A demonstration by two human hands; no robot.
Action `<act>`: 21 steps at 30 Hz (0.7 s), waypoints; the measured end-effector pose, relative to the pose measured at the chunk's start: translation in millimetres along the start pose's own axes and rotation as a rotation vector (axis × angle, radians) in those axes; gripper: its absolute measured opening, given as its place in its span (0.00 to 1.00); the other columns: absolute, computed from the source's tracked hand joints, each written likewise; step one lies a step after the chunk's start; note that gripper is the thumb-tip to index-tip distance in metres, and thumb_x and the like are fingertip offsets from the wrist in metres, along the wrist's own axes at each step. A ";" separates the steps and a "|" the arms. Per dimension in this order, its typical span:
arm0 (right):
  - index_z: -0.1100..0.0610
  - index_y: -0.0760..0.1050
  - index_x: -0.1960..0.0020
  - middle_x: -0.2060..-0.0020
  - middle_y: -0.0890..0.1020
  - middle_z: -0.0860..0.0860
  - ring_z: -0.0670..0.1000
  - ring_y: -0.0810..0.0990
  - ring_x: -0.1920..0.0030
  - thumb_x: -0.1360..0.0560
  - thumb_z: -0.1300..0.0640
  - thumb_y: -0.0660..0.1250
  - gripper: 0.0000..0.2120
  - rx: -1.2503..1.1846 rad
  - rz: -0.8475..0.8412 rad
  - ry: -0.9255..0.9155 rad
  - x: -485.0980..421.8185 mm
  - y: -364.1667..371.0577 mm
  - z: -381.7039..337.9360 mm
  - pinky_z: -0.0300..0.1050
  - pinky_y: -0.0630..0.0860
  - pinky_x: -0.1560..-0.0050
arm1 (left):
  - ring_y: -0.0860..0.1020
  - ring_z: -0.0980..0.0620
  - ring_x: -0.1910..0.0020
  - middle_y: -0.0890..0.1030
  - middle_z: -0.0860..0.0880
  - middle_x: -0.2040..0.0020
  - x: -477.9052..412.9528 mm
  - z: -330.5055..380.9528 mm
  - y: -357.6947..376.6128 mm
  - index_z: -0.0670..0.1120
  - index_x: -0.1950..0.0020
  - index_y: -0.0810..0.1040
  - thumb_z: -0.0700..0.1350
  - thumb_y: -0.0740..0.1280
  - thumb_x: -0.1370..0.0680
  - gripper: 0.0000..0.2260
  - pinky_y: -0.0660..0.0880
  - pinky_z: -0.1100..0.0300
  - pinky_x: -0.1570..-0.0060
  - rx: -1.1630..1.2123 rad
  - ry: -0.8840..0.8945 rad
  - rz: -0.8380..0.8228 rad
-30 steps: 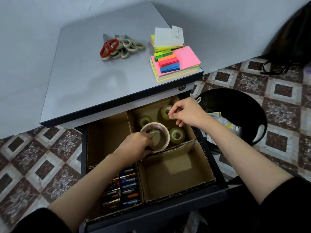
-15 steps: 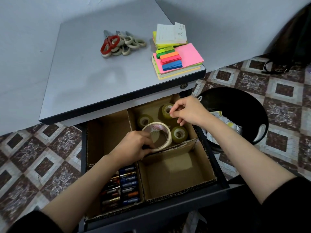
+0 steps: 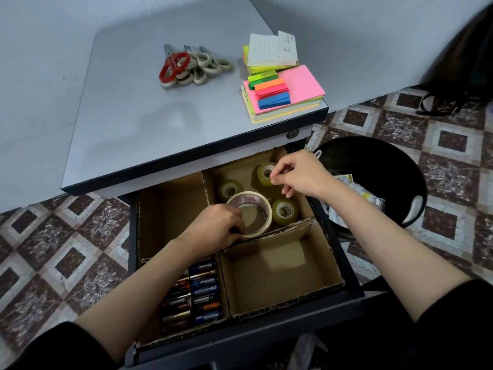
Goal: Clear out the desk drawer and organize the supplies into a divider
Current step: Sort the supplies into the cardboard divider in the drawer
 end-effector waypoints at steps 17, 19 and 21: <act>0.61 0.80 0.53 0.62 0.79 0.47 0.48 0.80 0.70 0.27 0.63 0.70 0.04 0.021 -0.012 0.017 -0.9 2.2 1.3 0.36 0.78 0.70 | 0.75 0.56 0.46 0.79 0.53 0.47 -5.3 -6.1 12.8 0.50 0.44 0.81 0.44 0.66 0.23 0.09 0.73 0.62 0.44 -0.053 -0.071 -0.144; 0.61 0.80 0.53 0.62 0.79 0.48 0.48 0.80 0.70 0.27 0.63 0.70 0.03 0.020 -0.013 0.018 -0.9 2.2 1.2 0.36 0.78 0.70 | 0.75 0.56 0.45 0.79 0.53 0.46 -6.2 -7.0 13.5 0.51 0.44 0.81 0.45 0.65 0.23 0.09 0.73 0.62 0.45 -0.062 -0.078 -0.148; 0.61 0.80 0.53 0.62 0.79 0.47 0.48 0.80 0.70 0.27 0.63 0.70 0.04 0.021 -0.013 0.017 -1.1 1.9 1.0 0.36 0.78 0.70 | 0.75 0.56 0.45 0.79 0.53 0.46 -7.1 -8.0 14.0 0.51 0.44 0.81 0.45 0.65 0.23 0.09 0.73 0.62 0.46 -0.075 -0.084 -0.149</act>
Point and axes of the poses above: each hand's wrist, its own x-axis away from the middle knuckle, its own y-axis out of the palm, z = x × y, the point moved 9 cm from there along -x, towards the middle knuckle
